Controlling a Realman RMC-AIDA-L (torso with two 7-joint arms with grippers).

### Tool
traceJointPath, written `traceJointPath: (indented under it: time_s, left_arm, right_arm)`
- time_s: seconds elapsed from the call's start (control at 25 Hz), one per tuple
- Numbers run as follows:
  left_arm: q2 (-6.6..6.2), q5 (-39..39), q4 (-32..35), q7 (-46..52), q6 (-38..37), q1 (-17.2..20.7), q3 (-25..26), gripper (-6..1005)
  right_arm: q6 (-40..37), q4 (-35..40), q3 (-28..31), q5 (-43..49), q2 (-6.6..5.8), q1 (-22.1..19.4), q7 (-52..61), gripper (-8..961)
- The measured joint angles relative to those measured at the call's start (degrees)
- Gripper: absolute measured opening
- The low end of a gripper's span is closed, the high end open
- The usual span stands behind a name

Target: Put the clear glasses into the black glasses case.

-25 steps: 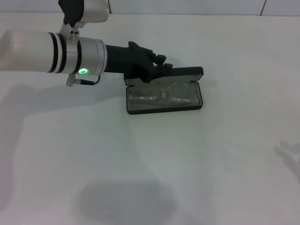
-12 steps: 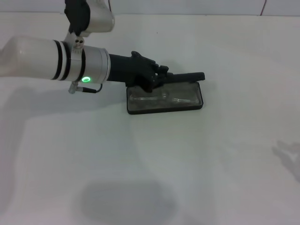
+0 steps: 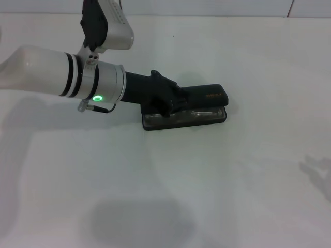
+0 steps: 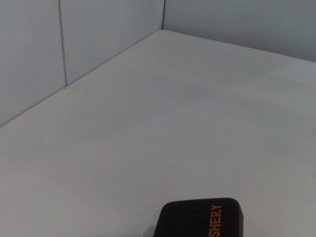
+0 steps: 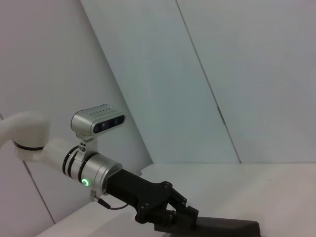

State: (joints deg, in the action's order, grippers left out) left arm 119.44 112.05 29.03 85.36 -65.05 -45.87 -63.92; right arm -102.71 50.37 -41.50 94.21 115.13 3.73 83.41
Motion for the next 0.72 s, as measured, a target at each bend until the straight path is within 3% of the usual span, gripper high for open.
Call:
traceJointPath:
  time_s: [0.44, 0.6, 0.72]
  left_arm:
    - [0.00, 0.01, 0.64, -0.02, -0.38, 2.17, -1.82, 215]
    - [0.14, -0.84, 4.68, 0.33, -5.13, 3.42, -1.82, 222]
    - [0.17, -4.04, 10.76, 1.72, -12.80, 5.97, -1.73, 227]
  right_arm:
    - [-0.28, -0.02, -0.28, -0.51, 0.00, 0.16, -0.58, 173]
    - [-0.65, -0.04, -0.18, -0.31, 0.00, 0.13, -0.59, 173]
    - [-1.13, -0.09, -0.09, -0.14, 0.00, 0.07, -0.54, 174]
